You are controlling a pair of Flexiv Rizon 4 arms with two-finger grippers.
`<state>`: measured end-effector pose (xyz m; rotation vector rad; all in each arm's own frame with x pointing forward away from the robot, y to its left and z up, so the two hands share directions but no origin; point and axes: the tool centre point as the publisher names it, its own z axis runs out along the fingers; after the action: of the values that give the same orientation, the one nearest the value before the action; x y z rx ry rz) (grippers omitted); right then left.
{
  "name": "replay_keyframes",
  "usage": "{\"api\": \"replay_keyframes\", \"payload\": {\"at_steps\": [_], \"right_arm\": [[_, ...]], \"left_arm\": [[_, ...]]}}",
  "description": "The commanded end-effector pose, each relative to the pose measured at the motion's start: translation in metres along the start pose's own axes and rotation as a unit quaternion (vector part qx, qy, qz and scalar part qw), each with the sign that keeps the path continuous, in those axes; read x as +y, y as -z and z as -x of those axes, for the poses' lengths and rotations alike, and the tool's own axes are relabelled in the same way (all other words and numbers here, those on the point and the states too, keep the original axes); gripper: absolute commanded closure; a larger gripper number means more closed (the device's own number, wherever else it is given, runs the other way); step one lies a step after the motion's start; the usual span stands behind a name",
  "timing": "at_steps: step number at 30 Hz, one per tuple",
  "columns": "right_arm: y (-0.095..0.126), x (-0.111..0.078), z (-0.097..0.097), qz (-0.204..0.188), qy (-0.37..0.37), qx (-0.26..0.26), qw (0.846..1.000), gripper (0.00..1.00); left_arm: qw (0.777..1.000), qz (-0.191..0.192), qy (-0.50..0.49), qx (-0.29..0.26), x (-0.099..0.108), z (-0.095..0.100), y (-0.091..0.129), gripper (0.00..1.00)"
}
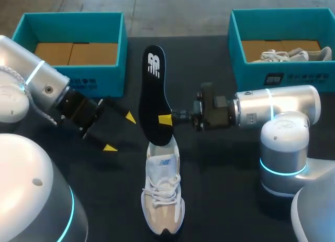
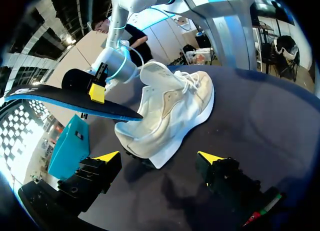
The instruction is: Take the shoe out of the shoebox, open the shoe tongue, remove and reinsert the insole, then place the shoe into the shoebox
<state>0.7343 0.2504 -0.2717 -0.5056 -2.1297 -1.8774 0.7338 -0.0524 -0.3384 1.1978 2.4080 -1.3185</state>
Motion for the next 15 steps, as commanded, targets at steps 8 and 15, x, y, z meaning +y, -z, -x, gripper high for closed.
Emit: {"api": "replay_keyframes", "payload": {"at_steps": [8,15], "right_arm": [[0.0009,0.0002,-0.0016,-0.012,0.012,0.001,1.000,1.00],[0.0025,-0.0027,-0.0045,-0.014,0.014,-0.003,1.000,1.00]], "left_arm": [[1.000,0.003,0.003,0.001,0.0082,0.0095,-0.0122,0.00],[1.000,-0.009,0.015,0.005,0.0093,0.0121,-0.0129,0.00]]}}
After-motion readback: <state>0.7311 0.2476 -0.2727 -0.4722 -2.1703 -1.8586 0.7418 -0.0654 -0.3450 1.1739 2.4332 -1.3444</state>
